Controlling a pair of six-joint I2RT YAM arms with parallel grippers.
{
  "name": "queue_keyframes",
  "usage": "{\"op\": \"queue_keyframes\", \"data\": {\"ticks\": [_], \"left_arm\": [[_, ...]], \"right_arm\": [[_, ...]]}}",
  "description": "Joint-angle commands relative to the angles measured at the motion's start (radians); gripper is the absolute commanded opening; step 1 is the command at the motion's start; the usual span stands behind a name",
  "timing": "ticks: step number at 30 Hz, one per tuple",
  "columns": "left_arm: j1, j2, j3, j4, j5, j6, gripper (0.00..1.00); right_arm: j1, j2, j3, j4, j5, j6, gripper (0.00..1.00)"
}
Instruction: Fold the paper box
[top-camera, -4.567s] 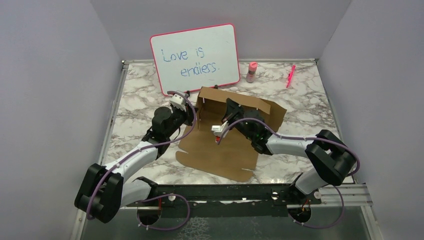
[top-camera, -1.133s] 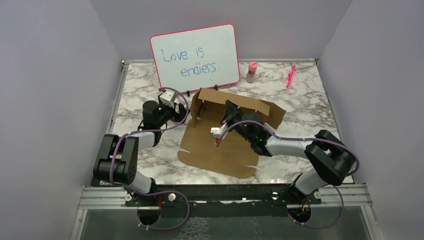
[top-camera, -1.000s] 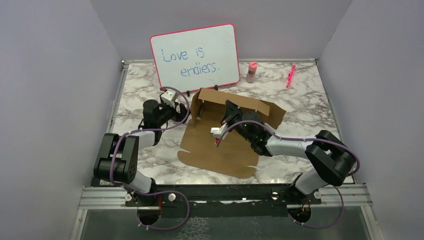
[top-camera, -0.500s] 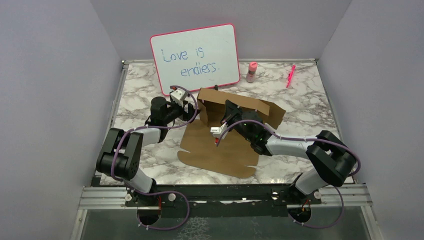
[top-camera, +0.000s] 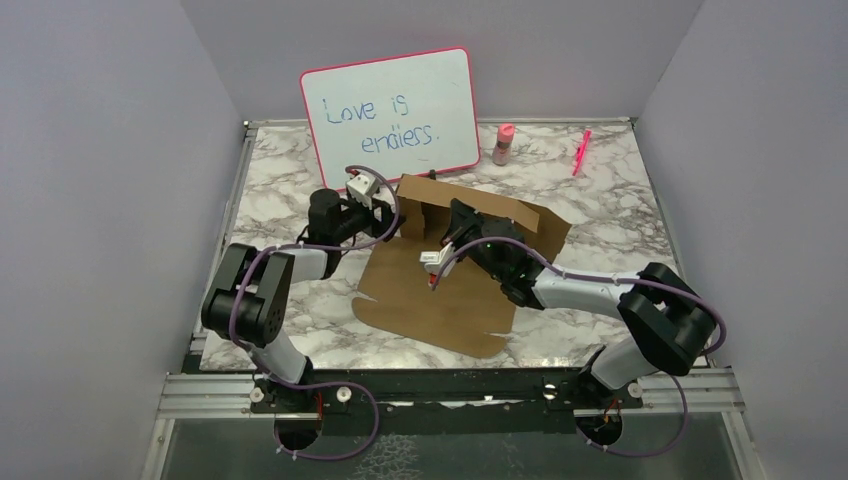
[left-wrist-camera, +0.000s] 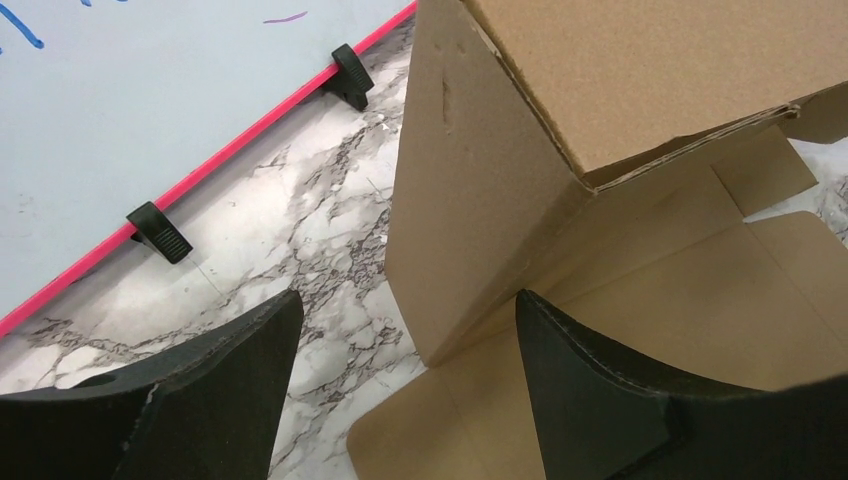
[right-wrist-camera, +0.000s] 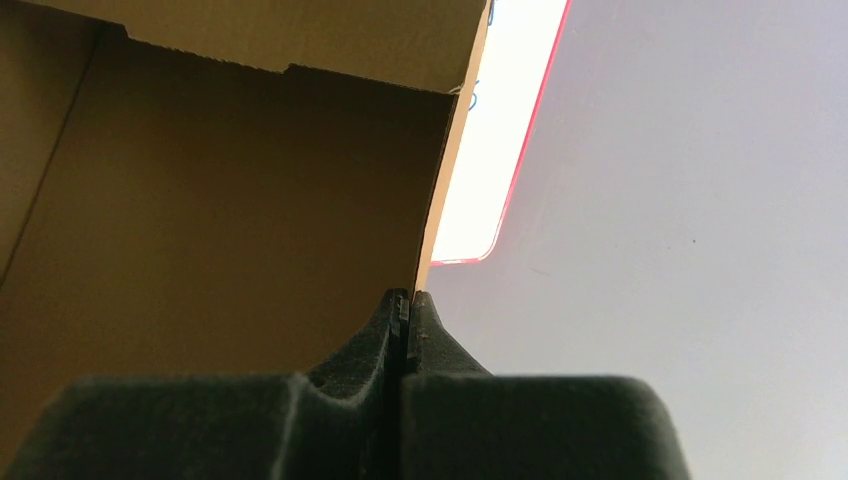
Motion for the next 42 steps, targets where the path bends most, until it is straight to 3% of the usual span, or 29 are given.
{"op": "queue_keyframes", "data": {"ticks": [1,21,31,42], "left_arm": [[-0.015,0.043,0.039,0.067,-0.016,-0.027,0.78],[-0.024,0.074,0.035,0.072,-0.043,-0.035,0.74],[-0.098,0.104,0.064,0.097,-0.222,-0.108,0.66],[-0.146,0.151,0.033,0.243,-0.458,-0.219,0.51]], "right_arm": [[0.022,0.002,0.006,-0.142,-0.062,0.027,0.01],[0.022,-0.020,0.046,-0.203,-0.090,0.093,0.01],[0.022,-0.019,0.041,-0.224,-0.107,0.110,0.01],[0.022,-0.013,0.045,-0.240,-0.108,0.128,0.01]]}}
